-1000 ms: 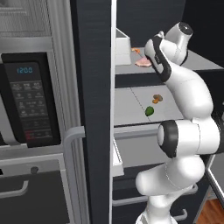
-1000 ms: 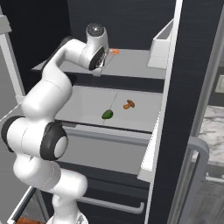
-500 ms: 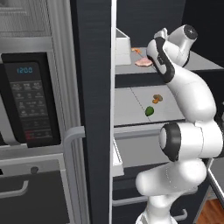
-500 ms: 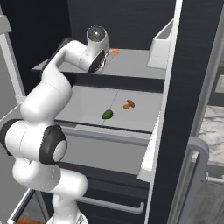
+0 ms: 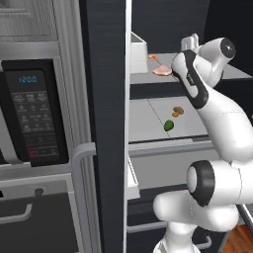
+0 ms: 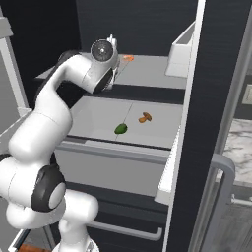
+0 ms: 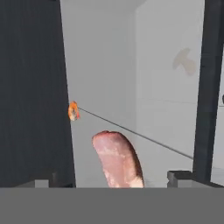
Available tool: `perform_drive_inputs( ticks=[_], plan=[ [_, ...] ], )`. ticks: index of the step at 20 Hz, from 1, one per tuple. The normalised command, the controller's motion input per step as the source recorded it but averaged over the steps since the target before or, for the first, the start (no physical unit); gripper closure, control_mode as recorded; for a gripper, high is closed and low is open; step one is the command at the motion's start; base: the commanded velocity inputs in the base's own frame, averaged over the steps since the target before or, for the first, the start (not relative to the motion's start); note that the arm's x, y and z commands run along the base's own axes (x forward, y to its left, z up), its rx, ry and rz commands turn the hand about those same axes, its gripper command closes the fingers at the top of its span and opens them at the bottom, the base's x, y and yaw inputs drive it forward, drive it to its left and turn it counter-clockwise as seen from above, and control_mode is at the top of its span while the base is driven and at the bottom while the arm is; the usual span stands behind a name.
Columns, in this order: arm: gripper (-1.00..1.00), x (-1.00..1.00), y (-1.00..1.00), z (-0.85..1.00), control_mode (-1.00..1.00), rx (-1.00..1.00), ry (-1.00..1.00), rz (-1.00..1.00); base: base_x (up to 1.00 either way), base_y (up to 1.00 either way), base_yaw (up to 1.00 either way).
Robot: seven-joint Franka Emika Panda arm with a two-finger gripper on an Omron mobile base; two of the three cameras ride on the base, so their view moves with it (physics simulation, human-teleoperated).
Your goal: Transport the steak and avocado to the fridge. Place the steak on the rack containing meat and place the avocado on the rack containing the vegetable, ensuring meats and vegetables are on different racks.
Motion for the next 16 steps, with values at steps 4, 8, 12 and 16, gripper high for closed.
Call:
perform_drive_inputs(
  ticks=[4,8,12,16],
  plan=[
    [-1.00,-0.78,0.00,0.24,-1.00,0.00,0.01,0.00,0.00,0.00,0.00],
    [-1.00,-0.90,0.00,0.20,-1.00,0.00,0.02,0.00,0.00,0.00,0.00],
    [-1.00,-1.00,0.03,0.00,-1.00,-0.01,-0.17,0.00,0.00,0.00,0.00],
    [-1.00,-1.00,0.04,0.00,-1.00,0.00,-0.21,0.00,0.00,0.00,0.00]
  ],
)
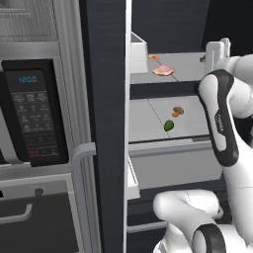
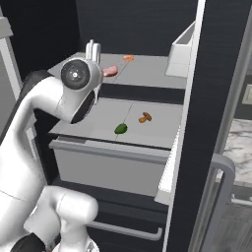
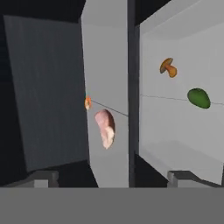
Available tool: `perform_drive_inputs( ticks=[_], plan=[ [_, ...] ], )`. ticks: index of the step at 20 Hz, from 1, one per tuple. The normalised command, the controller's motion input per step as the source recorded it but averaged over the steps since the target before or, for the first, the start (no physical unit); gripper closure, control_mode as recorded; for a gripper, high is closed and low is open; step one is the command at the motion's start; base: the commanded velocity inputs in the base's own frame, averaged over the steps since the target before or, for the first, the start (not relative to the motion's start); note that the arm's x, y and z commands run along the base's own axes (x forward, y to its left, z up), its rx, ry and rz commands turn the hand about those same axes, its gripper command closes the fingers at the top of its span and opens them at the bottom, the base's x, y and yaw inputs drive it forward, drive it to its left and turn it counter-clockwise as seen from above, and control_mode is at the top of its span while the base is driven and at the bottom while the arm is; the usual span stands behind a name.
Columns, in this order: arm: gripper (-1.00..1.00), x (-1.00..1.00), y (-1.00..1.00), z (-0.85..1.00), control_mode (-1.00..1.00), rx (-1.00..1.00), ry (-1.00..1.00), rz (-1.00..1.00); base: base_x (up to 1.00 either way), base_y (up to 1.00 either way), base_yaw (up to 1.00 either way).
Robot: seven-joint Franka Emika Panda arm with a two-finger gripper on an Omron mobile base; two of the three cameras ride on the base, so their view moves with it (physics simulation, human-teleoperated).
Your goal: Transport the steak and avocado to the fridge. Place the steak on the rack containing meat and place the avocado on the rack containing the vegetable, ensuring meats and vegetables are on different racks.
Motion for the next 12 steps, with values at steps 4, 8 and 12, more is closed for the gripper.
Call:
perform_drive_inputs(
  ticks=[4,8,12],
  plan=[
    [-1.00,-0.98,0.15,0.01,-1.00,-0.01,-0.15,0.00,0.00,0.00,0.00],
    [-1.00,-0.95,0.29,0.28,-1.00,-0.04,0.00,0.01,0.00,0.00,0.00],
    [-1.00,-1.00,0.20,0.42,-1.00,-0.05,0.02,0.01,0.00,0.00,0.00]
  ],
)
